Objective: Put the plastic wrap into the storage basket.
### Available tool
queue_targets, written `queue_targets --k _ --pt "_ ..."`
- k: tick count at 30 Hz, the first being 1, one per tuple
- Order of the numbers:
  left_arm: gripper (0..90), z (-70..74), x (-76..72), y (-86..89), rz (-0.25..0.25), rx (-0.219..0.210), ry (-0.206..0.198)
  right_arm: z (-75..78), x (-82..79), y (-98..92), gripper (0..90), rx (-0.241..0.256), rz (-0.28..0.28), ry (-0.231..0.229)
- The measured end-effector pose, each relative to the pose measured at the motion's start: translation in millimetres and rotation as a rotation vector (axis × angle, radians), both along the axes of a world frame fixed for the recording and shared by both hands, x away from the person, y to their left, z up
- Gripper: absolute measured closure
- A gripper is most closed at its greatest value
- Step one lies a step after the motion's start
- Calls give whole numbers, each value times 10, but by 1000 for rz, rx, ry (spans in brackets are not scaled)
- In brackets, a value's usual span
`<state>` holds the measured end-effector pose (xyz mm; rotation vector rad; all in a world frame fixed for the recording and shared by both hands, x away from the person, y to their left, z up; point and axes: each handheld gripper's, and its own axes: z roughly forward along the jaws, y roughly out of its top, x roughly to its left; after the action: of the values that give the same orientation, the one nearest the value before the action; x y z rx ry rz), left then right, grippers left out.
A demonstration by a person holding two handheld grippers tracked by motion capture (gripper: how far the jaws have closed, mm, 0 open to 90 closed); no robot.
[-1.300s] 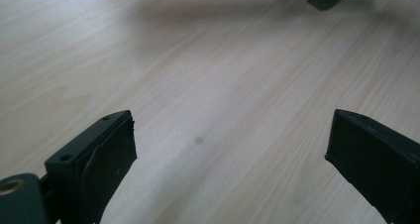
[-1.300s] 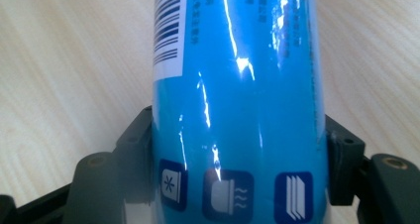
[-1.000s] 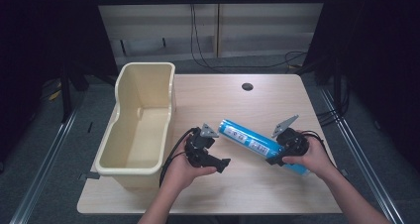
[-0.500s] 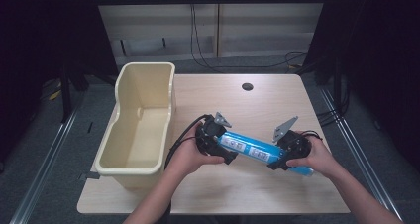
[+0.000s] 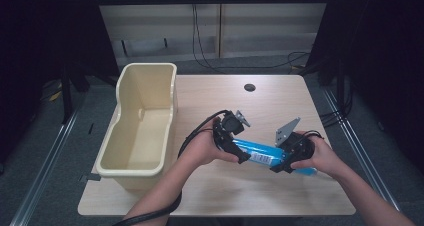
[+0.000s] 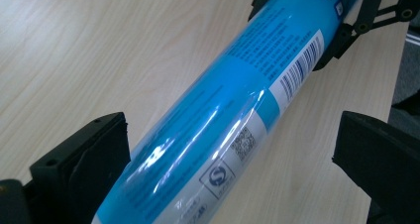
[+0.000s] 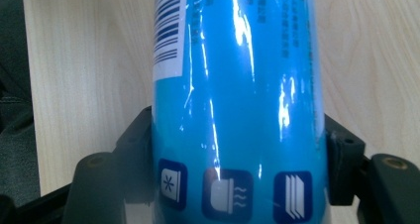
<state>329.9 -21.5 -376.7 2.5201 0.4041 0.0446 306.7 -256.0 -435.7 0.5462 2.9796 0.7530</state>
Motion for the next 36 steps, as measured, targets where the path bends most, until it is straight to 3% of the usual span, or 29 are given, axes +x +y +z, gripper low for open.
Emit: queue_targets --k 6,11,16,21,26,28,31,36 --pt "35 -37 -3 -109 -55 44 6 14 -8 13 328 -2 33 -2" --pt "46 -32 -12 -151 -92 54 -11 13 -11 30 328 -12 61 -12" --pt "51 -85 -42 -207 -141 102 -6 27 -18 52 328 -11 75 -7" --pt "60 -107 -54 -238 -156 113 0 59 -16 80 327 -2 108 -15" --pt "61 -152 -60 -257 -181 148 9 83 -19 105 328 5 121 -29" --pt "61 -164 -62 -260 -176 143 13 93 -34 111 328 -1 107 -19" --pt "62 -202 -62 -273 -190 168 5 118 -43 129 327 3 130 -31" --pt "89 -224 -69 -286 -196 172 14 171 -41 151 327 28 167 -56"
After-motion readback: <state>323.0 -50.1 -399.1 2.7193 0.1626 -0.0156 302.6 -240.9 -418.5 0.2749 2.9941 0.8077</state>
